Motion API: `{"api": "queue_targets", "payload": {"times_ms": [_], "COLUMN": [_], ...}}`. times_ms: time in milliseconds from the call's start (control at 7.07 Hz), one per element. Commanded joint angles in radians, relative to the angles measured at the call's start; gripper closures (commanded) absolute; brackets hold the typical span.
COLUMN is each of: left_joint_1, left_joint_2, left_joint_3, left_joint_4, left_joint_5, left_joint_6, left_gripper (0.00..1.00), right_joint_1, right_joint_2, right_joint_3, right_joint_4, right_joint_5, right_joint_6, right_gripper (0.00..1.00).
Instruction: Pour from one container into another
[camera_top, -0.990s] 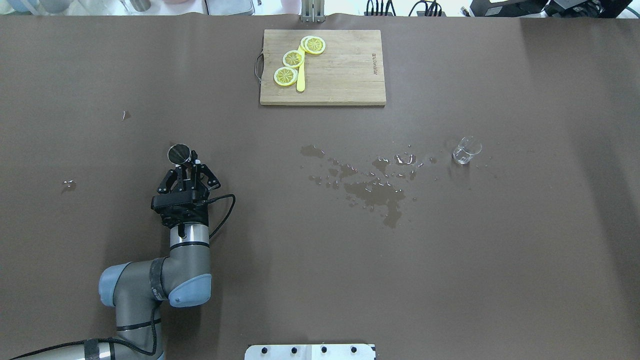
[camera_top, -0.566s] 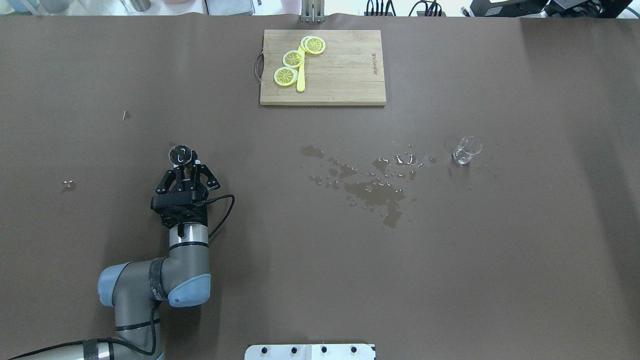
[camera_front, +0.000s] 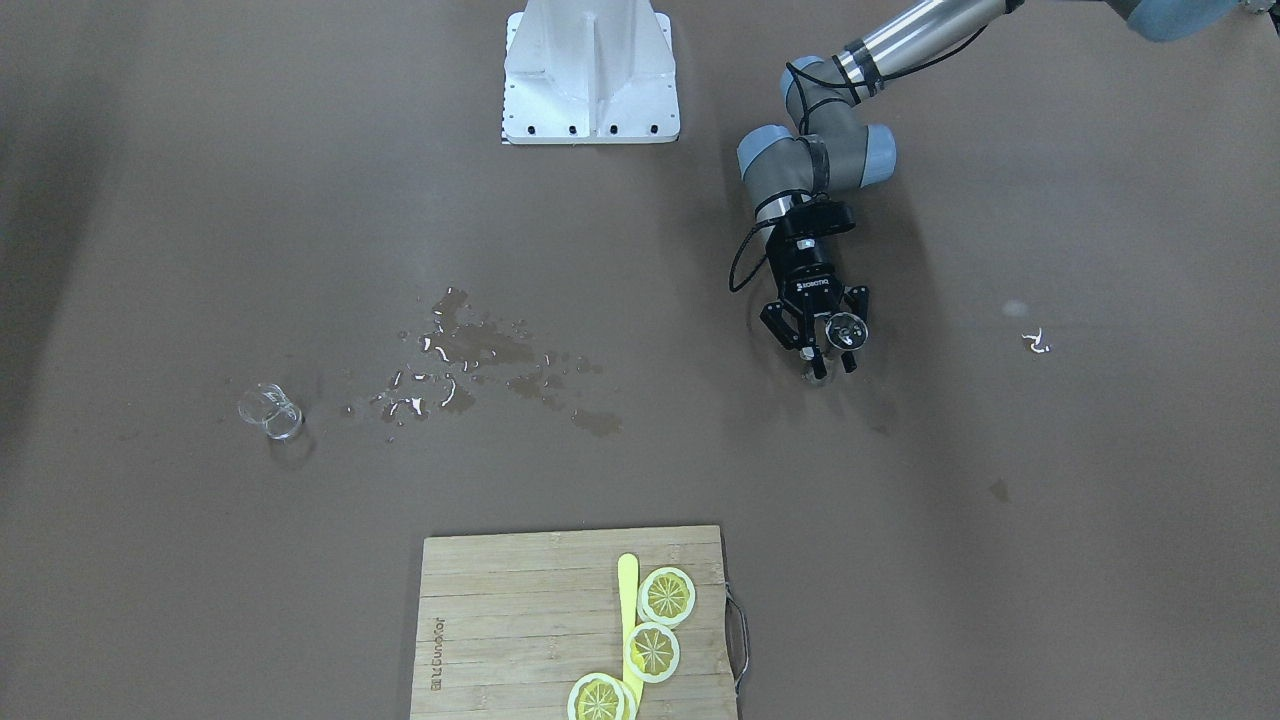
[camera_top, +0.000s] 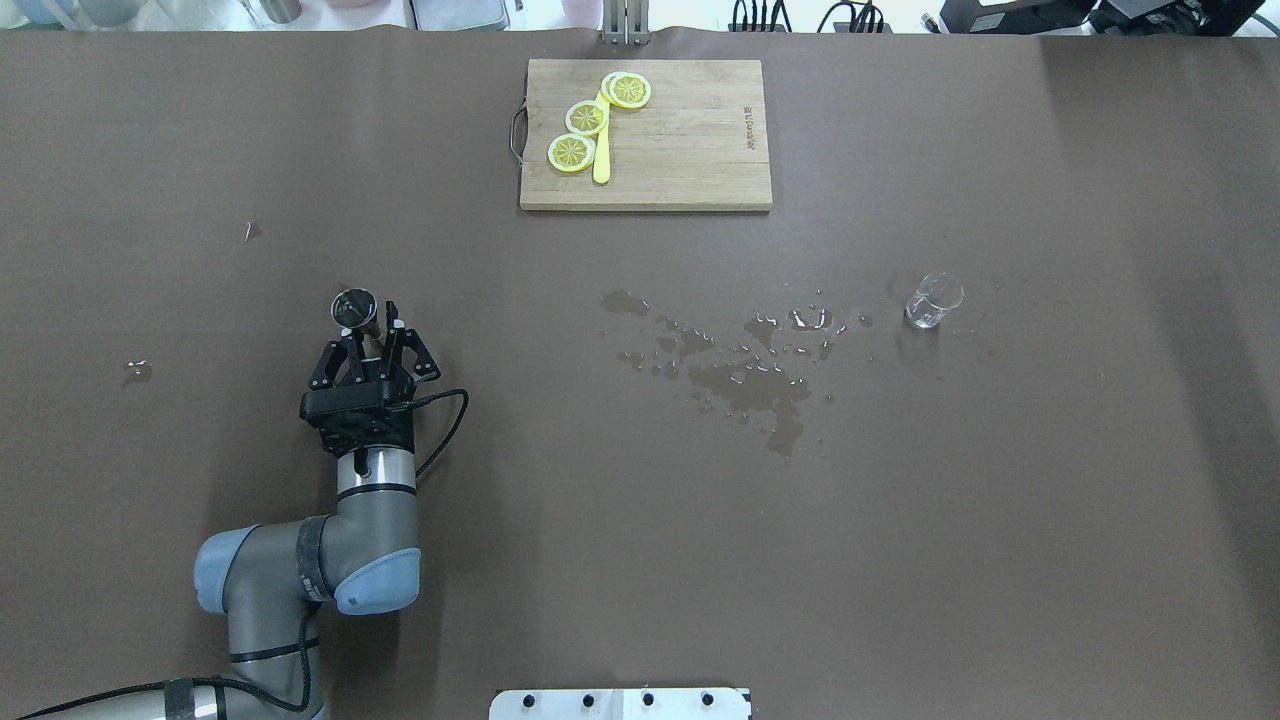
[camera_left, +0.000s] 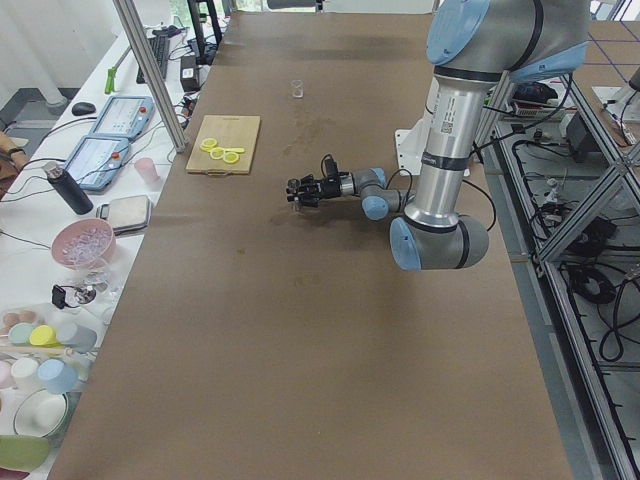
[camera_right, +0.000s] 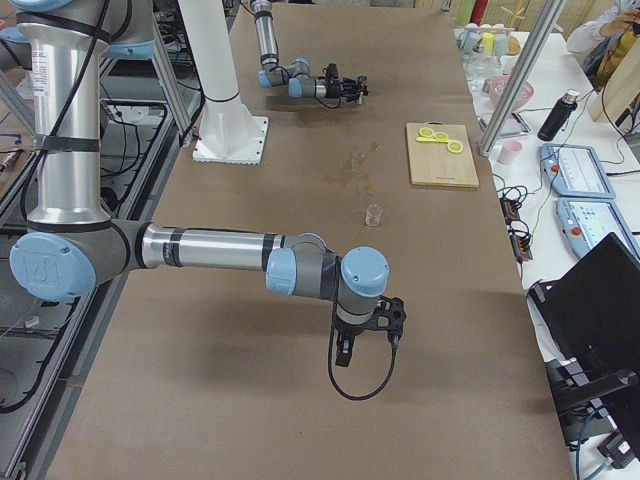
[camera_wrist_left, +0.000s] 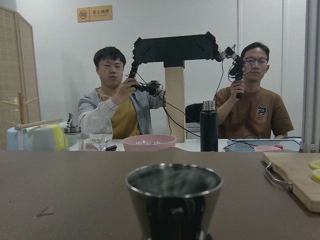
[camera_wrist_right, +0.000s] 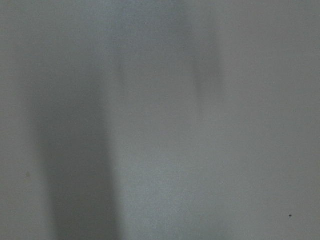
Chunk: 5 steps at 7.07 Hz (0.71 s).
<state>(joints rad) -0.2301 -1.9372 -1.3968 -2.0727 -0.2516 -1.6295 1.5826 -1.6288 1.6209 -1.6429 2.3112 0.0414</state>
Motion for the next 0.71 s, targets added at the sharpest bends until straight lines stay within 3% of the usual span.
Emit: {"api": "queue_targets", "payload": {"times_ms": [0,141,566], "left_joint_1": [0.0,0.002,0.002], "left_joint_2": [0.006,0.007,0.021], "left_joint_3": [0.001,0.005,-0.022], "left_joint_4": [0.0,0.0,-0.001], "left_joint_5": [0.0,0.003,0.02], "left_joint_6": [-0.001,-0.003,-0.003], "left_gripper": [0.52,0.02,0.01], "right_joint_1": [0.002,0.002,0.002], "right_joint_2": [-0.009,-0.009,-0.011], "right_joint_3": [0.008,0.008,0.02], "right_joint_4": [0.0,0.0,0.0], "right_joint_5": [0.001,0.001,-0.001], "right_joint_6": [0.0,0.0,0.0], "right_gripper": [0.0,0.0,0.0]}}
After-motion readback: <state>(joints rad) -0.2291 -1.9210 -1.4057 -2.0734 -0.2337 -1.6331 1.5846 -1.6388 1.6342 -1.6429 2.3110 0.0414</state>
